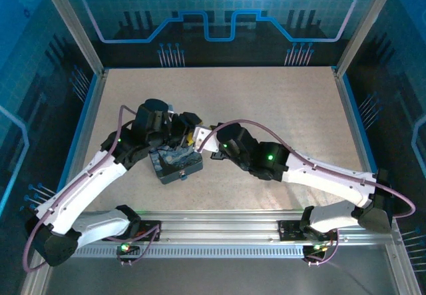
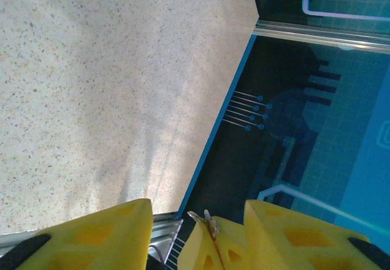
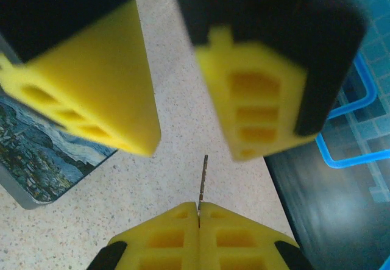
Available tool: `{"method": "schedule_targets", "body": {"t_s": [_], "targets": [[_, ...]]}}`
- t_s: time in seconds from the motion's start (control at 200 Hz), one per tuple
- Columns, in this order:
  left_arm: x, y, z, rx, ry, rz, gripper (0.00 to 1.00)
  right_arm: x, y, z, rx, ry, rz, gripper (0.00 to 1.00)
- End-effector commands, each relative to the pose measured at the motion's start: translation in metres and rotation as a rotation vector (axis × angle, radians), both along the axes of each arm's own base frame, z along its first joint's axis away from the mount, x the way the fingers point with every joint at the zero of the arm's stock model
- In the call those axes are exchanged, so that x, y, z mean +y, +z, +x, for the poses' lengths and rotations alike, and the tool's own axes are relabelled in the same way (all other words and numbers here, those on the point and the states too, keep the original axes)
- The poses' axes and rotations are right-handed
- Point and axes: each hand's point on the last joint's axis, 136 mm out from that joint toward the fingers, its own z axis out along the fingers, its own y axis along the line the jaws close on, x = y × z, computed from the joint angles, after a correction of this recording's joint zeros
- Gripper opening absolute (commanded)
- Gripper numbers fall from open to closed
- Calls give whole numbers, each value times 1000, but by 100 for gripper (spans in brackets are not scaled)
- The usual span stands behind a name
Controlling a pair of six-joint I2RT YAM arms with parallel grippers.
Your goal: Unlock a padlock with a key
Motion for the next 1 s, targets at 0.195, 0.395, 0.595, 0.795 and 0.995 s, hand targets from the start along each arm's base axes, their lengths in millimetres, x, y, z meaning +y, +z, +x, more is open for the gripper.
{"method": "schedule_targets", "body": {"t_s": [0.195, 0.395, 0.595, 0.795, 0.995], "targets": [[-9, -6, -1, 24, -29, -24, 24, 16, 7, -1, -21, 30, 29, 1], [-10, -10, -1, 28, -32, -14, 11, 10, 6, -1, -22, 15, 23, 1], [-11, -10, 1, -13, -57, 13, 0, 5, 3, -7, 13, 18, 38, 8], [-11, 8, 6, -227, -149, 100, 0, -11, -1, -23, 197, 58, 154, 41], [-17, 35, 2, -478, -288, 171, 0, -31, 14, -42, 512, 174, 477, 59]]}}
